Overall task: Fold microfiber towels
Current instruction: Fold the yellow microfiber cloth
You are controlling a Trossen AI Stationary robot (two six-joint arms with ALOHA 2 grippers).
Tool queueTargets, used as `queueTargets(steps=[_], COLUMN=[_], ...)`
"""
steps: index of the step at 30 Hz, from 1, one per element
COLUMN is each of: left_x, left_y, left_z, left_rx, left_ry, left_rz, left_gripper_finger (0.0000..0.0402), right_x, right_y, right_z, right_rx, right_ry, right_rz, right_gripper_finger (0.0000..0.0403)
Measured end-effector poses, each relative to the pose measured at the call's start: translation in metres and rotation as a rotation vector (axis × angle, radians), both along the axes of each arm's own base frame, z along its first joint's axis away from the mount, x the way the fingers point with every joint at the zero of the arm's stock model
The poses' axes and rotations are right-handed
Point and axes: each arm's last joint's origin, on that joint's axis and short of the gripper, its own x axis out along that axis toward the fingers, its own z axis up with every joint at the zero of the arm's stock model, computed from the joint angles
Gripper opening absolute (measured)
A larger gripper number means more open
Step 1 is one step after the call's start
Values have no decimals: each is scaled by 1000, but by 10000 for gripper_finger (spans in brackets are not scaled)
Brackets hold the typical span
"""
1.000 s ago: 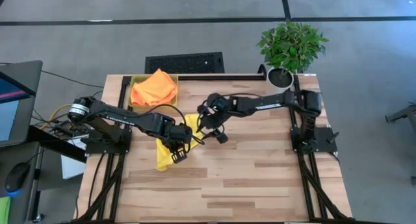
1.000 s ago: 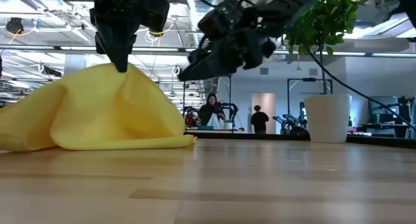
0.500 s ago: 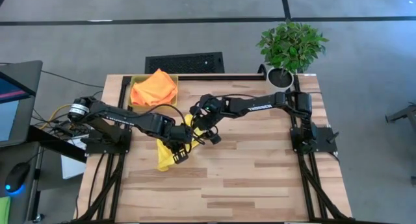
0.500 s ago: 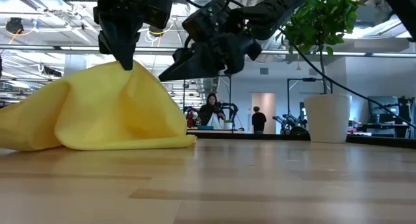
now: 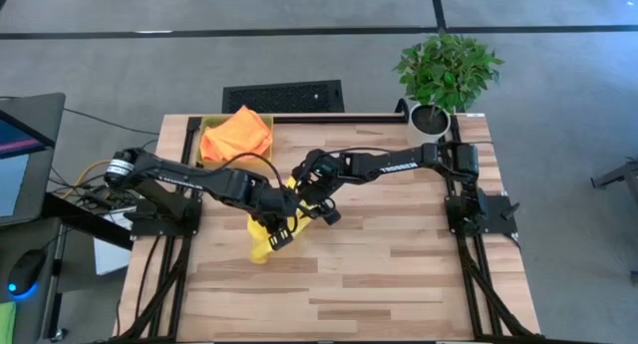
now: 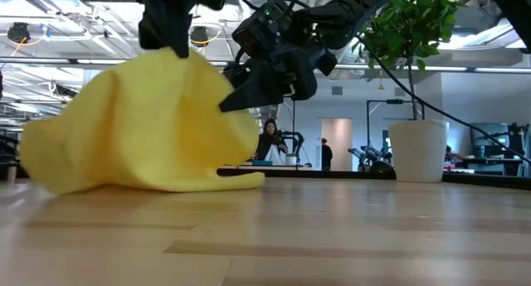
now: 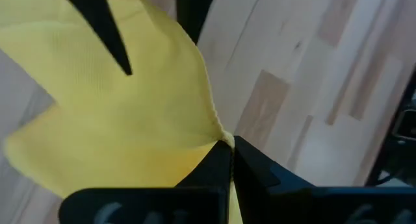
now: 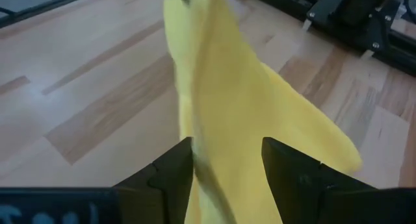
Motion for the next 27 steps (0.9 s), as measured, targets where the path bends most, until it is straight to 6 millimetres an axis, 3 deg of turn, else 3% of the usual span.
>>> queueTargets(steps=[12,18,27], left_x=[-21,-20,-15], left_y=[-3,-5,-5], left_z=[19,19,20], left_rx=[17,14,23], left_ry=[200,192,137], left_rz=[34,39,45], left_gripper_finger=[0,0,0], right_x=[-14,-13,-7], right_y=[-13,-13,-1], right_z=[-8,-6,-5], right_rx=[-3,19,22], right_ry=[172,166,112], right_rz=[-69,-60,-38], right_gripper_finger=[148,111,102])
